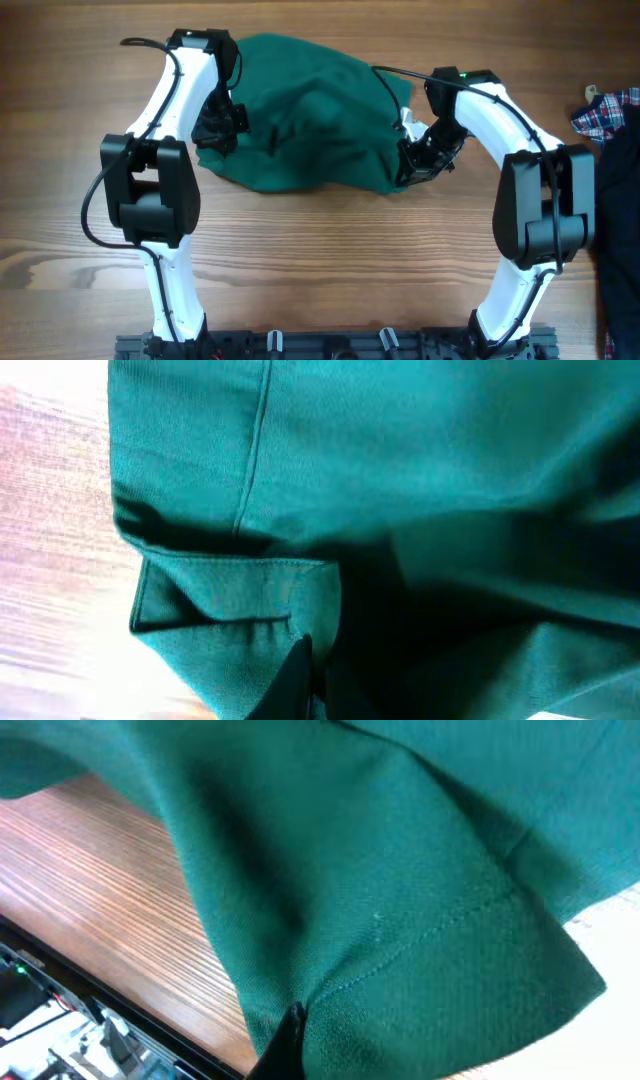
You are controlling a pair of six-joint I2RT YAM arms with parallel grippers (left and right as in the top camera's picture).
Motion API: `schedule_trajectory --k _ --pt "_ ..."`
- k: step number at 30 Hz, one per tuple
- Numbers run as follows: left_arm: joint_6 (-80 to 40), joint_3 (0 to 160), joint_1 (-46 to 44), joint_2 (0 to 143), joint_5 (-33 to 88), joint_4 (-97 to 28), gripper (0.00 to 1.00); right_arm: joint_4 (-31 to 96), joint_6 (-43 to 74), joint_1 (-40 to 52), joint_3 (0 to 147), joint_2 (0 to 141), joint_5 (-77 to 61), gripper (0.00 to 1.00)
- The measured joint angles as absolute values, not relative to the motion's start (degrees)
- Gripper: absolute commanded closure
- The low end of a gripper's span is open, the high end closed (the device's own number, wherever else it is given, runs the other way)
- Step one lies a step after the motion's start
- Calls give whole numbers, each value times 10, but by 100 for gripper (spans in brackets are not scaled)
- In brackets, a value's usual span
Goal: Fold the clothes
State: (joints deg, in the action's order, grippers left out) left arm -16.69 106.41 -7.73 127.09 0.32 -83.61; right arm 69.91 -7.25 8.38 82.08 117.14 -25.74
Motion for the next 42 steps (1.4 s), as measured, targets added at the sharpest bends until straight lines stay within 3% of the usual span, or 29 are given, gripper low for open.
schedule_trajectory --k 1,2,3,5,10,16,17,18,20,21,30,42 --pt "-168 1063 -77 1271 1 -841 86 700 -67 84 816 1171 -257 88" --pt "-168 1063 -77 1271 -6 -852 71 702 -60 84 812 1171 -257 54" --pt "-169 1063 -77 1271 -14 -863 62 705 -54 84 811 1171 -258 45" --pt "-172 1063 -77 1271 -28 -881 39 712 -47 84 811 1171 -258 38" --pt "-171 1063 -76 1271 -54 -887 32 744 -46 84 826 1170 -259 23" --pt "-171 1141 -56 1270 -31 -913 31 817 -43 84 987 1107 -239 7" --pt "-171 1157 -54 1270 -25 -914 34 819 -41 84 1007 1084 -238 9" --pt "-171 1175 -53 1268 -16 -910 44 818 -39 84 1016 1067 -236 19" --pt "-172 1187 -53 1262 6 -879 89 804 -34 84 1019 1055 -227 74" --pt "-171 1193 -53 1258 29 -851 96 787 -35 84 1017 1056 -222 90" --pt "-170 1119 -86 1254 81 -816 96 664 -25 126 917 1058 -211 93" --pt "-171 1006 -86 1254 83 -814 96 470 -1 138 672 1059 -207 89"
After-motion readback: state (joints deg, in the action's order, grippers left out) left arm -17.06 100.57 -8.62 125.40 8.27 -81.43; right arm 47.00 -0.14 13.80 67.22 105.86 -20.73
